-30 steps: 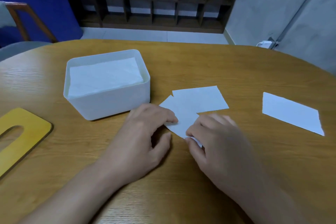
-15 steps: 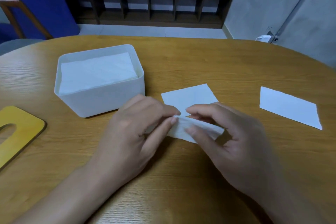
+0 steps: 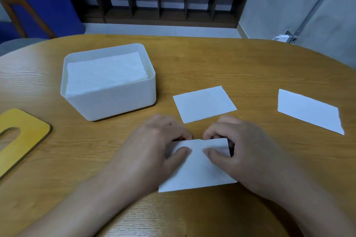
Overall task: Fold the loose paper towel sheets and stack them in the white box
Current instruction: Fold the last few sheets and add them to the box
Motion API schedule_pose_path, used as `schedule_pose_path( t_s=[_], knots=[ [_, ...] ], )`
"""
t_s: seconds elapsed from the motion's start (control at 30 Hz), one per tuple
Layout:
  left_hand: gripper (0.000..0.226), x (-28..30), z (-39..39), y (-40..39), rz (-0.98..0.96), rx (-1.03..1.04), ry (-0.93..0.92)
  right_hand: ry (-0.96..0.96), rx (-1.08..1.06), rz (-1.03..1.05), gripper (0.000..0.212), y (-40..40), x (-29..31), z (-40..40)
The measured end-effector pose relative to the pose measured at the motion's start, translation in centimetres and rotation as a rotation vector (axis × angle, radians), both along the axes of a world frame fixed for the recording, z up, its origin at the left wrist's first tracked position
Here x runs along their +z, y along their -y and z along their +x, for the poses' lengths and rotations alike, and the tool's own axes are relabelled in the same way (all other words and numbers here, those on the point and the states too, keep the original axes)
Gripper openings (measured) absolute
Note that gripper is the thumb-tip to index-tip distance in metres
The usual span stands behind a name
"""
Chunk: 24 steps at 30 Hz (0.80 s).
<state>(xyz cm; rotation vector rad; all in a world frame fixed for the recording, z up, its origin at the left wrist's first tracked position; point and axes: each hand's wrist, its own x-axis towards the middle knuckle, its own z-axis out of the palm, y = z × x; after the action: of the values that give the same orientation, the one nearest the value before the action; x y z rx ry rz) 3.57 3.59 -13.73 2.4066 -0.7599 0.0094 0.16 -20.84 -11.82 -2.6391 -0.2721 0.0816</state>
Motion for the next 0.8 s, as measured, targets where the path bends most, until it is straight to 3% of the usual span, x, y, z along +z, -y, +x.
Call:
schedule_pose_path(
  t_s=[0.17, 0.33, 0.5, 0.7, 0.8],
  knots=[
    [0.022, -0.6, 0.3, -0.1, -0.034, 0.001, -0.017, 0.056, -0.037, 0.068, 0.026, 0.5, -0.1, 0.4],
    [0.015, -0.9, 0.8, 0.3, -0.166, 0.045, -0.029, 0.280, -0.202, 0.046, 0.027, 1.4, -1.6, 3.0],
    [0.020, -1.2, 1.1, 0.4, -0.220, 0.099, -0.005, 0.234, -0.203, -0.020, 0.034, 1.2, -2.6, 4.7],
    [0.028, -1.1, 1.2, 0.5, -0.206, 0.122, 0.017, 0.287, -0.189, -0.026, 0.009, 0.8, -3.1, 4.7],
    [0.042, -1.2, 1.2, 0.5, -0.154, 0.102, 0.096, 0.321, -0.159, -0.005, 0.009, 0.3, -3.1, 4.4]
  ],
)
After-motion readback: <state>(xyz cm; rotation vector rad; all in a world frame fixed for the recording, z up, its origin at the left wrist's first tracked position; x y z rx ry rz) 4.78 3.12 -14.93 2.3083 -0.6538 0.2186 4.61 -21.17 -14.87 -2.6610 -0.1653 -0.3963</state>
